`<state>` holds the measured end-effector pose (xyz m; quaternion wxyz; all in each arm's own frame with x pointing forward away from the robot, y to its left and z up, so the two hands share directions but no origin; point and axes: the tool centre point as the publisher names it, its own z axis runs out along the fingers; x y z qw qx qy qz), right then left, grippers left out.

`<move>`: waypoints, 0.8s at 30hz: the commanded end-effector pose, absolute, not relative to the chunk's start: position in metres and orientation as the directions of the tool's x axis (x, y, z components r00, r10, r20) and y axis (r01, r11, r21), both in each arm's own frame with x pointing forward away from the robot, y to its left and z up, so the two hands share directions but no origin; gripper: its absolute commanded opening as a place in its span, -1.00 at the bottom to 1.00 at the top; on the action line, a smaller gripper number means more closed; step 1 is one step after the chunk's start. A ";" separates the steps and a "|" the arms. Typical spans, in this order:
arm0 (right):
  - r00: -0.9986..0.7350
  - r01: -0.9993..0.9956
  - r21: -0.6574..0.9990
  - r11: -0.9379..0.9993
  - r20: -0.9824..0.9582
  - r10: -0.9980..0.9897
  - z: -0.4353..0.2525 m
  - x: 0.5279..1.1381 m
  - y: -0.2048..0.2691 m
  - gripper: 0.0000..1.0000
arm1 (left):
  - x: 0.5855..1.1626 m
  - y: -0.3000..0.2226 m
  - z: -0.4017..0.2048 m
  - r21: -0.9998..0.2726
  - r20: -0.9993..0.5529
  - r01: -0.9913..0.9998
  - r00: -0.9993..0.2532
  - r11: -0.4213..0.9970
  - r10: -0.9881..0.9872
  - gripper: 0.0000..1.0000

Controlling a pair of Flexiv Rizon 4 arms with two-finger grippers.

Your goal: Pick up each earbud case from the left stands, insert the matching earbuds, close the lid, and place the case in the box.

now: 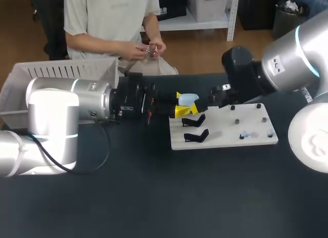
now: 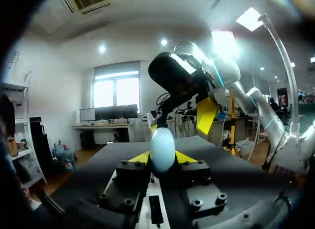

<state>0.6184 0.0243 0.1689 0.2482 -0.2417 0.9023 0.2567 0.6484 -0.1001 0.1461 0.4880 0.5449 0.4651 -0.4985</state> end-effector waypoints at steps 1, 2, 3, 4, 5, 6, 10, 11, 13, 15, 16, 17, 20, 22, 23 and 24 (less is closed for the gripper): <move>-0.766 -0.566 0.351 0.746 -0.559 -0.318 0.166 0.627 0.033 1.00 | 0.650 -0.100 0.146 0.067 -0.997 0.993 0.069 -0.094 0.020 -1.00; -0.767 -0.566 0.351 0.746 -0.557 -0.319 0.165 0.628 0.034 1.00 | 0.650 -0.100 0.146 0.067 -0.997 0.993 0.069 -0.094 0.020 -1.00; -0.768 -0.565 0.349 0.748 -0.554 -0.322 0.163 0.628 0.034 1.00 | 0.650 -0.100 0.146 0.067 -0.997 0.993 0.069 -0.094 0.020 -1.00; -0.768 -0.564 0.348 0.749 -0.553 -0.323 0.162 0.629 0.035 1.00 | 0.650 -0.100 0.146 0.067 -0.997 0.993 0.069 -0.094 0.020 -1.00; -0.770 -0.563 0.346 0.751 -0.551 -0.323 0.161 0.630 0.034 1.00 | 0.650 -0.100 0.146 0.067 -0.997 0.993 0.069 -0.094 0.020 -1.00; -0.771 -0.561 0.346 0.752 -0.549 -0.323 0.160 0.631 0.034 1.00 | 0.650 -0.100 0.146 0.067 -0.997 0.993 0.069 -0.094 0.020 -1.00; -0.776 -0.553 0.345 0.758 -0.546 -0.317 0.159 0.634 0.033 1.00 | 0.650 -0.100 0.146 0.067 -0.997 0.993 0.069 -0.094 0.020 -1.00; -0.777 -0.550 0.344 0.761 -0.546 -0.314 0.159 0.635 0.032 1.00 | 0.650 -0.100 0.146 0.067 -0.997 0.993 0.069 -0.094 0.020 -1.00; -0.779 -0.545 0.344 0.764 -0.546 -0.310 0.159 0.637 0.031 1.00 | 0.650 -0.100 0.146 0.067 -0.997 0.993 0.069 -0.094 0.020 -1.00; -0.780 -0.542 0.344 0.767 -0.544 -0.308 0.158 0.638 0.031 1.00 | 0.650 -0.100 0.146 0.067 -0.997 0.993 0.069 -0.094 0.020 -1.00; -0.782 -0.540 0.344 0.768 -0.543 -0.307 0.158 0.639 0.030 1.00 | 0.650 -0.100 0.146 0.067 -0.997 0.993 0.069 -0.094 0.020 -1.00; -0.782 -0.540 0.343 0.769 -0.543 -0.307 0.157 0.639 0.030 1.00 | 0.650 -0.100 0.146 0.067 -0.997 0.993 0.069 -0.094 0.020 -1.00; -0.784 -0.535 0.343 0.772 -0.541 -0.303 0.157 0.641 0.029 1.00 | 0.650 -0.100 0.146 0.067 -0.997 0.993 0.069 -0.094 0.020 -1.00; -0.786 -0.530 0.342 0.776 -0.542 -0.298 0.157 0.643 0.028 1.00 | 0.650 -0.100 0.146 0.067 -0.997 0.993 0.069 -0.094 0.020 -1.00; -0.787 -0.527 0.343 0.778 -0.542 -0.295 0.157 0.644 0.027 1.00 | 0.650 -0.100 0.146 0.067 -0.997 0.993 0.069 -0.094 0.020 -1.00; -0.788 -0.524 0.343 0.779 -0.543 -0.291 0.158 0.645 0.026 1.00 | 0.650 -0.100 0.146 0.067 -0.997 0.993 0.069 -0.094 0.020 -1.00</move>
